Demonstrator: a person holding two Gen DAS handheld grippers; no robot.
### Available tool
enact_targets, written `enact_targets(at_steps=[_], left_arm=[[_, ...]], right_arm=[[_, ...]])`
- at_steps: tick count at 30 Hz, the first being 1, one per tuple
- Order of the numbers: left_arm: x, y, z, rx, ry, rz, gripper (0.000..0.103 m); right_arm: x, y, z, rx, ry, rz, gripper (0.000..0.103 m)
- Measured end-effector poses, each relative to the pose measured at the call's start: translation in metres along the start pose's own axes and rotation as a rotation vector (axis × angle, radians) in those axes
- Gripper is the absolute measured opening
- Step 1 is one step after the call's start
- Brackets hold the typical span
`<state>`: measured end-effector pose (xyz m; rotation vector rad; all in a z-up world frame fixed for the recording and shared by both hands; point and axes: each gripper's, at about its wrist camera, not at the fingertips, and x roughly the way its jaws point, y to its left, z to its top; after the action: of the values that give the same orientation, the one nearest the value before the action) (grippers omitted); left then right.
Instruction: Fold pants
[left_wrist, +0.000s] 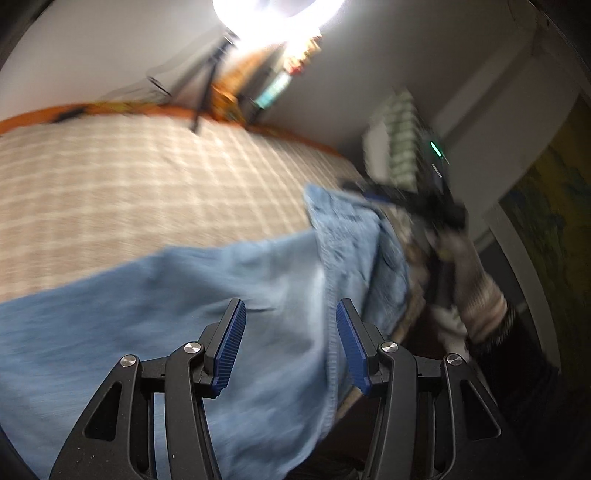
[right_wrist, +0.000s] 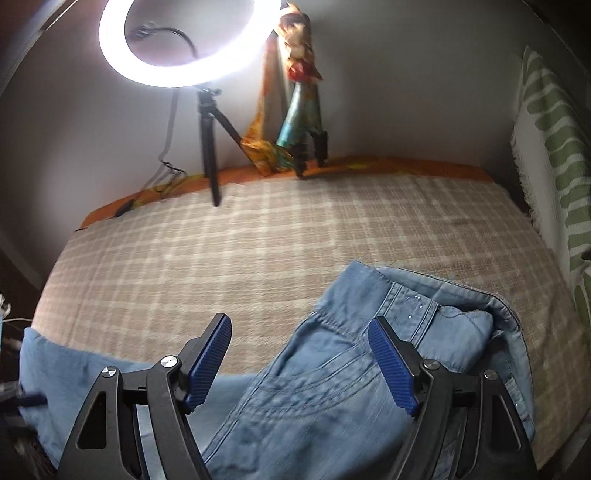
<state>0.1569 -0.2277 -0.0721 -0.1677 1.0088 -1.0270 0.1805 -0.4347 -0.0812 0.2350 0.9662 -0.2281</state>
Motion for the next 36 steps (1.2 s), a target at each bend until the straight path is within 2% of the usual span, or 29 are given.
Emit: enact_targets(at_steps=[4,9,15,17,18,21,23,24,26,28,32,36], left_arm=[[0.047,-0.021,-0.006,0.025,0.079,-0.038,0.05],[0.087,-0.035,-0.025,0.031,0.154,-0.065,0.05],[0.104,-0.044,-0.037,0.071,0.194,-0.071,0.05],[0.106,-0.046,-0.04,0.082,0.196,-0.072,0.05],[0.108,-0.047,-0.039,0.087,0.195,-0.07,0.05],[0.11,-0.05,-0.038,0.103,0.187,-0.067,0.05],[0.111,-0.053,-0.039,0.113,0.181,-0.07,0.047],[0.115,-0.054,-0.038,0.119,0.176,-0.068,0.045],[0.119,-0.056,-0.039,0.136,0.174,-0.053,0.023],[0.118,-0.052,-0.04,0.155,0.17,-0.042,0.016],[0.114,-0.056,-0.041,0.199,0.152,-0.03,0.01],[0.113,-0.061,-0.042,0.234,0.134,-0.015,0.01]], right_arm=[[0.037,0.0,0.019,-0.003,0.084,-0.043,0.082],[0.084,0.006,0.032,-0.033,0.198,-0.183,0.082],[0.112,-0.003,0.028,-0.039,0.288,-0.282,0.08],[0.118,-0.005,0.026,-0.05,0.305,-0.302,0.073],[0.121,-0.008,0.024,-0.045,0.315,-0.304,0.072],[0.121,-0.016,0.023,0.007,0.304,-0.242,0.065],[0.12,-0.021,0.023,0.044,0.301,-0.185,0.041],[0.117,-0.023,0.023,0.052,0.293,-0.183,0.031],[0.112,-0.025,0.023,0.084,0.284,-0.126,0.008],[0.103,-0.028,0.023,0.103,0.256,-0.105,0.003],[0.066,-0.044,0.022,0.14,0.171,-0.043,0.001],[0.014,-0.061,0.019,0.198,0.078,0.032,0.001]])
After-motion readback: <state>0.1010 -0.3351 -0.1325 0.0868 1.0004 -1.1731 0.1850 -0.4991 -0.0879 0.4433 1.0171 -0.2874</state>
